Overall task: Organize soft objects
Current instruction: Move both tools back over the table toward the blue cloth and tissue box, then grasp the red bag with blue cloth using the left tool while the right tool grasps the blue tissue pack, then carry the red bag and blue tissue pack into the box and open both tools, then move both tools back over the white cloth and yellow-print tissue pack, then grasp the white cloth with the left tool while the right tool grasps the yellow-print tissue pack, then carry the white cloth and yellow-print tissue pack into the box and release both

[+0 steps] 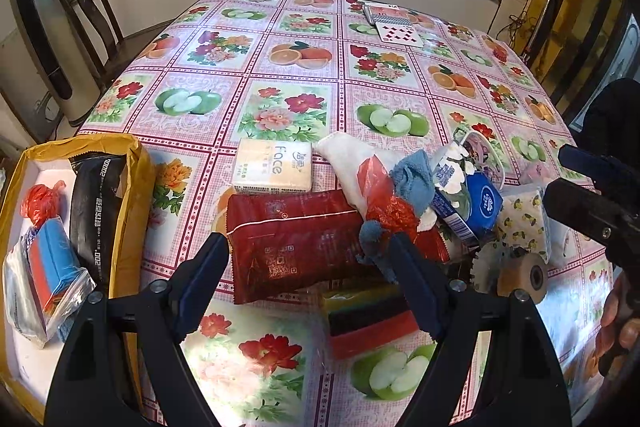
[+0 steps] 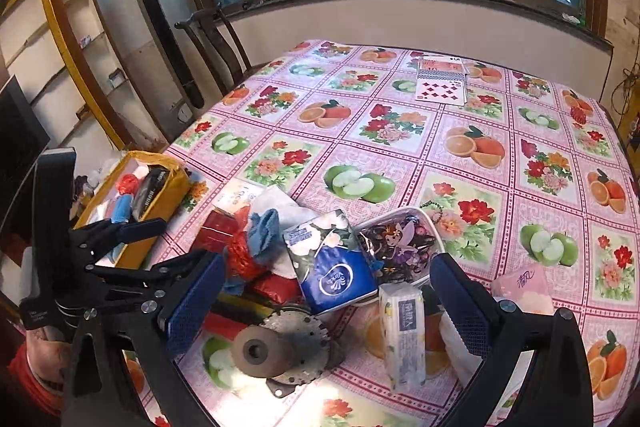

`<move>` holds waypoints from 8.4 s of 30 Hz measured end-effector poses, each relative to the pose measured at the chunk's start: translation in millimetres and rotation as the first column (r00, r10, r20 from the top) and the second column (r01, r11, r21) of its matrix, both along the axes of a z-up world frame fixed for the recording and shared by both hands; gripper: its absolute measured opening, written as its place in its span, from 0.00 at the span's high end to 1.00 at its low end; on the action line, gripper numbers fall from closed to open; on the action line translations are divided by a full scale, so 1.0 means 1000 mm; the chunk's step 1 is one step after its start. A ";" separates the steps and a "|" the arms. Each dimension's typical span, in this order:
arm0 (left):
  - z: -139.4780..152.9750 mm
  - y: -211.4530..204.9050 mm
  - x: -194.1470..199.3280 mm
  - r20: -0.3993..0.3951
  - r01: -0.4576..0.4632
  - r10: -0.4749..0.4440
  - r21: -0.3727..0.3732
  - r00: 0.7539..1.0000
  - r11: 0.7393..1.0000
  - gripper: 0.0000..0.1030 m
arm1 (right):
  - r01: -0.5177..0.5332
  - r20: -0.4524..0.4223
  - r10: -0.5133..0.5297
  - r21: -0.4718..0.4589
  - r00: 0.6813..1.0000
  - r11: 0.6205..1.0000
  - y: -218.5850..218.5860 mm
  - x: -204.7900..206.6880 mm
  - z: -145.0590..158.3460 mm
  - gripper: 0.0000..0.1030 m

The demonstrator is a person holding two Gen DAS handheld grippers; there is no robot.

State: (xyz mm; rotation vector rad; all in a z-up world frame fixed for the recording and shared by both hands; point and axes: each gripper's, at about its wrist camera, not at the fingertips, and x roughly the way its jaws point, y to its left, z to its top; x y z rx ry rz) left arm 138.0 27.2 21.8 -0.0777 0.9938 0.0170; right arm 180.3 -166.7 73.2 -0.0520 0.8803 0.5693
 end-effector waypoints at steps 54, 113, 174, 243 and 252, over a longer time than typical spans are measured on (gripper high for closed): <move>-0.027 -0.018 0.034 -0.119 0.119 -0.133 -0.113 0.984 0.986 0.70 | -0.286 -0.183 0.251 -0.206 0.951 0.936 0.044 0.048 -0.053 0.07; -0.011 0.250 -0.096 0.003 -0.290 0.290 0.033 0.957 0.956 0.69 | -0.332 -0.130 0.335 0.047 0.933 0.942 0.360 -0.009 -0.034 0.47; -0.031 -0.030 0.087 -0.182 0.061 -0.105 -0.231 0.978 0.971 0.25 | 0.105 -0.131 -0.101 0.022 0.986 0.994 -0.049 0.012 -0.053 0.10; 0.002 0.283 -0.077 -0.013 -0.301 0.303 -0.176 0.953 0.937 0.12 | -0.212 -0.202 0.318 0.418 0.926 0.883 0.207 -0.059 -0.020 0.29; 0.037 0.206 -0.087 0.073 -0.162 0.176 -0.168 0.982 0.972 0.12 | -0.104 -0.122 0.165 0.397 0.979 0.912 0.072 -0.076 0.009 0.12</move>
